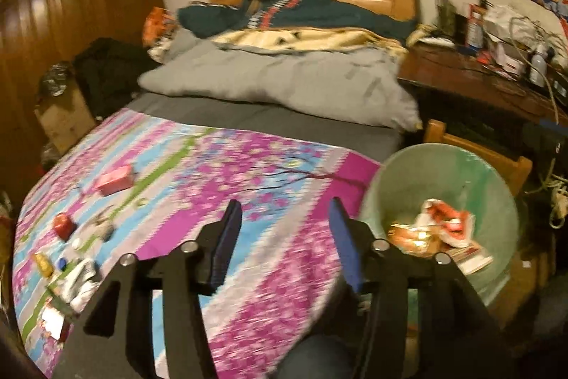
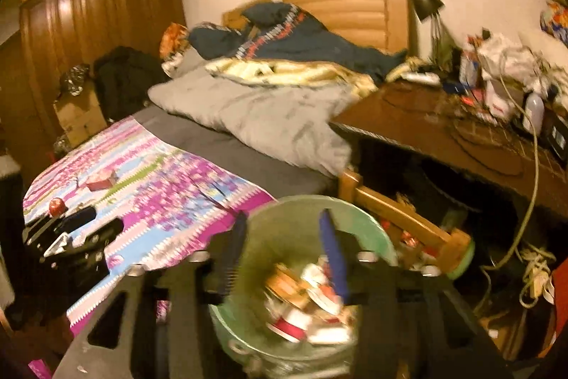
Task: Collect trash
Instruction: 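Move both open tools back over the trash on the quilt, then grasp the red-white box with the left tool while the right grasps the green scrubber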
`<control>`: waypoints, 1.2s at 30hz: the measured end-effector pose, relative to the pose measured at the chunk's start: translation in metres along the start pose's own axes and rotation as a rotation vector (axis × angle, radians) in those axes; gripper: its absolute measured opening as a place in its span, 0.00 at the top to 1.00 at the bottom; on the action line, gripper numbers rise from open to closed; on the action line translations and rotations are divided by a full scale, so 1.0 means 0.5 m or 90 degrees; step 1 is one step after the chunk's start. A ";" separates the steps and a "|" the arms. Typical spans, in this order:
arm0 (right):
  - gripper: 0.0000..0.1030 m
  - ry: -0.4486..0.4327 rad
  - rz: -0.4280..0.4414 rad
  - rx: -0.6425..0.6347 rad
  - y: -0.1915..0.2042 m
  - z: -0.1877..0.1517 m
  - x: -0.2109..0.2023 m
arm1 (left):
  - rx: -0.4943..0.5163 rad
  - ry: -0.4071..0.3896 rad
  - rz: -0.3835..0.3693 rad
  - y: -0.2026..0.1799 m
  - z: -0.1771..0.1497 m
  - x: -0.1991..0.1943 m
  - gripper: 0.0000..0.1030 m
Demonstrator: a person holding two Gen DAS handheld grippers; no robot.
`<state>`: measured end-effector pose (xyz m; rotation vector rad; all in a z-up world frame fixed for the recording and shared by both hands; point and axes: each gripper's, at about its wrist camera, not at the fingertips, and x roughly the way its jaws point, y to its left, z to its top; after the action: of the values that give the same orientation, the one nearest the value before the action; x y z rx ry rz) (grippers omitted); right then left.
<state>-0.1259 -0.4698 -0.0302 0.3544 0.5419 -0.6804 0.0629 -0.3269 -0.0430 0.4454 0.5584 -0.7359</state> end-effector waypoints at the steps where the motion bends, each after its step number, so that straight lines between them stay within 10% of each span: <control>1: 0.38 -0.011 0.010 -0.007 0.021 0.000 -0.001 | -0.006 -0.001 0.009 0.017 -0.007 -0.008 0.51; 9: 0.13 -0.006 0.106 -0.127 0.240 -0.017 0.028 | -0.111 0.023 0.102 0.246 -0.143 -0.087 0.40; 17: 0.11 0.063 0.219 -0.216 0.468 -0.051 0.097 | -0.197 0.108 0.202 0.483 -0.348 -0.153 0.30; 22: 0.11 0.095 0.276 -0.235 0.583 -0.073 0.118 | -0.124 0.109 0.265 0.615 -0.392 -0.147 0.24; 34: 0.11 0.165 0.310 -0.293 0.716 -0.136 0.164 | 0.104 0.194 0.224 0.711 -0.428 0.039 0.19; 36: 0.11 0.165 0.319 -0.301 0.735 -0.137 0.173 | 0.107 0.215 0.217 0.717 -0.438 0.058 0.37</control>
<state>0.1538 -0.2129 -0.0863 0.1212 0.8027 -0.0107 0.2722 0.0182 -0.1630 0.8089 0.7156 -0.3813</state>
